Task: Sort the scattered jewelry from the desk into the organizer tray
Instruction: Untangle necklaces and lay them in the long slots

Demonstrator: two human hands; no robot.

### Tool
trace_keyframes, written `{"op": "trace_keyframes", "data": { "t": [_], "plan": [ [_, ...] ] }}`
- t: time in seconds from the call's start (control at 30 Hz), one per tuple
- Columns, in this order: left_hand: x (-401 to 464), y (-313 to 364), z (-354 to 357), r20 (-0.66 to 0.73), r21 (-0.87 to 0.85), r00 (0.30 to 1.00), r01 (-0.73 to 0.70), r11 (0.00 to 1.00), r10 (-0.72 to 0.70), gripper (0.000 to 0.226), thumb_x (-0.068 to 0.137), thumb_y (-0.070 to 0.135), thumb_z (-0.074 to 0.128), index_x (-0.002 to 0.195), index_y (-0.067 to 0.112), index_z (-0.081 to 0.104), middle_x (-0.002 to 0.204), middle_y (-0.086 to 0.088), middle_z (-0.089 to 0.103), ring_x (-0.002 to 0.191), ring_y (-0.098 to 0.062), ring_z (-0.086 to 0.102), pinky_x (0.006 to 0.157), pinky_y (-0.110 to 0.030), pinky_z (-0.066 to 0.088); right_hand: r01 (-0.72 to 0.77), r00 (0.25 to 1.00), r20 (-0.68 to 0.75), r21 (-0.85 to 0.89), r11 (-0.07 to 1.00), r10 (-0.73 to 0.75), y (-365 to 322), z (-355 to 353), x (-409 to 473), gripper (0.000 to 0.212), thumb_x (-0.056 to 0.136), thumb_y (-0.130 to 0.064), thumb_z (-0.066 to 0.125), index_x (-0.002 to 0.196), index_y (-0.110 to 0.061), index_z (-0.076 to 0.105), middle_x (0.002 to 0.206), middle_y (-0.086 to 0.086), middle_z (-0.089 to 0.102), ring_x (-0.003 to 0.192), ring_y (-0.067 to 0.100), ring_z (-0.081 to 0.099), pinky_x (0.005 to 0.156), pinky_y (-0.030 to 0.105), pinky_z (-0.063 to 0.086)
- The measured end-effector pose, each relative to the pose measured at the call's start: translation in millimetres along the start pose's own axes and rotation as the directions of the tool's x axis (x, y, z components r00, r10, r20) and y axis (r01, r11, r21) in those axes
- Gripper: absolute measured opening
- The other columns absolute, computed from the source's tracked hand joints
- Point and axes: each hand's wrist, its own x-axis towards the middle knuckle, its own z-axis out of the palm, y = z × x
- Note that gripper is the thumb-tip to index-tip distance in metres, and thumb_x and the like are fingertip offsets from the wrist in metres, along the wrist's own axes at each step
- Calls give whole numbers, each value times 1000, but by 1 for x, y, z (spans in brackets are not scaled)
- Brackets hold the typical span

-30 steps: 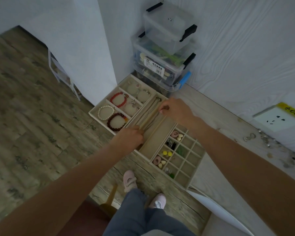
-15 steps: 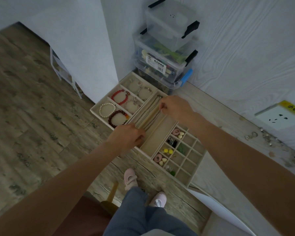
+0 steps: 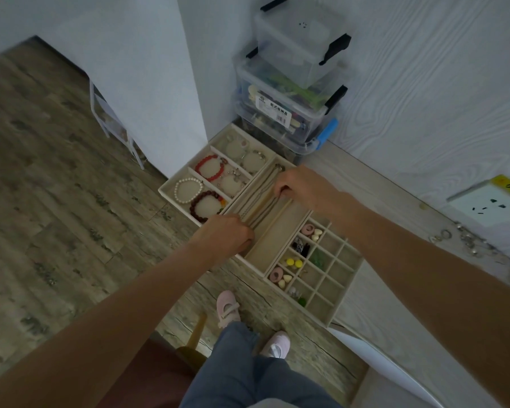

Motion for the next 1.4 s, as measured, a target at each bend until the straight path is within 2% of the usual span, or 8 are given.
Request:
{"op": "trace_keyframes", "data": {
  "t": [0.3,0.57,0.7,0.87,0.97,1.13,1.27,1.4],
  "plan": [
    [5,-1,-7,111,54,994,-28,998,22,27,98,25,36,105,20,62,90,-4,65,85,-21,61,69,-32,51,73,983,-179,129,989,-49,-10,-9,0,18,86,-3,62,100,-10,72,101,5,70,88,16,64,83,29,51],
    [11,2,-11,132,95,991,-31,995,18,27,98,23,37,99,17,63,89,-4,64,84,-21,60,68,-31,51,89,979,-204,329,940,-22,-11,-16,-1,16,83,-3,68,98,-6,71,92,1,67,77,4,59,69,1,43],
    [14,4,-14,164,140,986,-38,989,14,25,97,19,38,97,15,63,87,-5,64,83,-22,61,65,-31,49,96,991,-108,105,990,-84,-9,-21,2,21,85,2,62,104,-3,69,105,13,66,89,17,60,66,-1,35],
    [19,8,-20,213,181,977,-63,981,24,26,97,19,39,101,14,64,90,-6,64,83,-23,62,71,-34,53,-180,984,-37,-153,972,177,8,-20,8,21,91,-5,47,103,-3,65,95,11,60,94,29,59,74,28,43],
    [20,8,-22,227,183,973,-80,980,37,27,97,21,39,106,15,64,92,-6,65,85,-23,63,71,-33,53,-157,983,-135,-262,952,125,14,-11,5,21,91,-1,47,99,-4,66,99,10,64,88,23,62,78,33,52],
    [18,8,-21,238,172,971,-78,982,35,28,96,23,40,108,17,65,94,-5,65,87,-22,63,70,-32,53,-179,936,-285,115,977,205,15,-6,0,15,90,-9,56,95,-2,69,92,13,69,81,21,65,81,33,53],
    [19,9,-21,222,163,974,-74,984,36,27,96,23,40,106,16,64,95,-5,65,87,-22,63,72,-34,53,-186,906,-216,566,803,363,7,-8,-6,12,87,-7,63,95,0,68,83,10,66,52,-1,61,54,5,47],
    [20,8,-19,223,159,974,-76,984,39,27,96,24,40,105,15,64,97,-6,64,88,-23,62,72,-34,53,-195,902,-176,648,736,394,10,-8,-4,14,85,-9,66,96,-1,69,79,5,66,45,-10,56,49,3,43]
  ]
}}
